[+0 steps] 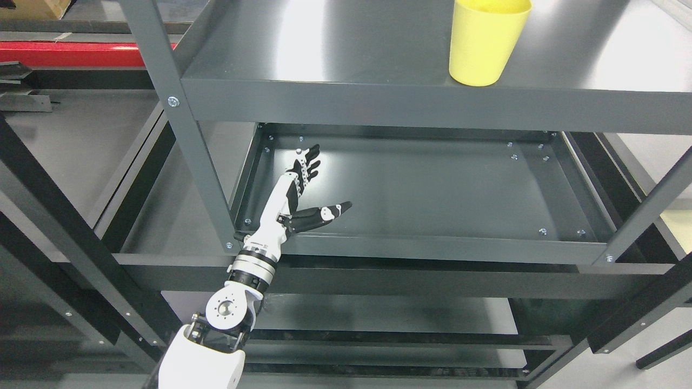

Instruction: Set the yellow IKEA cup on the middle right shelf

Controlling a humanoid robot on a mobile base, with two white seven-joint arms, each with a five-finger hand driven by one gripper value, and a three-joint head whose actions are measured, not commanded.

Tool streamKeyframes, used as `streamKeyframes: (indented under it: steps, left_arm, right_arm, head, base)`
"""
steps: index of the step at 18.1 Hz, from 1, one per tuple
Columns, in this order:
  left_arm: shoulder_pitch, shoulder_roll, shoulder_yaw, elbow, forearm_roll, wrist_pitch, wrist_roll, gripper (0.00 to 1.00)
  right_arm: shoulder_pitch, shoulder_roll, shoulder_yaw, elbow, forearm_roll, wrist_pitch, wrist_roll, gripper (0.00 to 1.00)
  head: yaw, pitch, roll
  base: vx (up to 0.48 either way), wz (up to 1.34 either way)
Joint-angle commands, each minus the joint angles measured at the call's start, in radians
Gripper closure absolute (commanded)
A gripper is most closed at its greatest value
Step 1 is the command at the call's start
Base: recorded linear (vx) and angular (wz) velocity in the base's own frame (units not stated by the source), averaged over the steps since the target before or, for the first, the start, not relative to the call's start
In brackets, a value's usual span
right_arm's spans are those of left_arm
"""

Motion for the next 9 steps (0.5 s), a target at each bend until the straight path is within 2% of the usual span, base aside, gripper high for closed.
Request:
streamKeyframes:
  steps: [1,9]
  left_arm:
    - [-0.013,0.002,0.029,-0.062,-0.035,0.006,0.000,0.01]
    - [-0.006,0.002,0.043,-0.060,-0.035,0.006,0.000,0.01]
  right_arm:
    - [0.012,-0.017,0.017,0.000,-0.025,0.001,0.001,0.01]
    - [0.014,-0.017,0.017,0.000,-0.025,0.001,0.001,0.01]
  head:
    - [0.0000,0.000,0.000]
    - [0.0000,0.000,0.000]
  base:
    - [0.000,0.00]
    - [0.000,0.00]
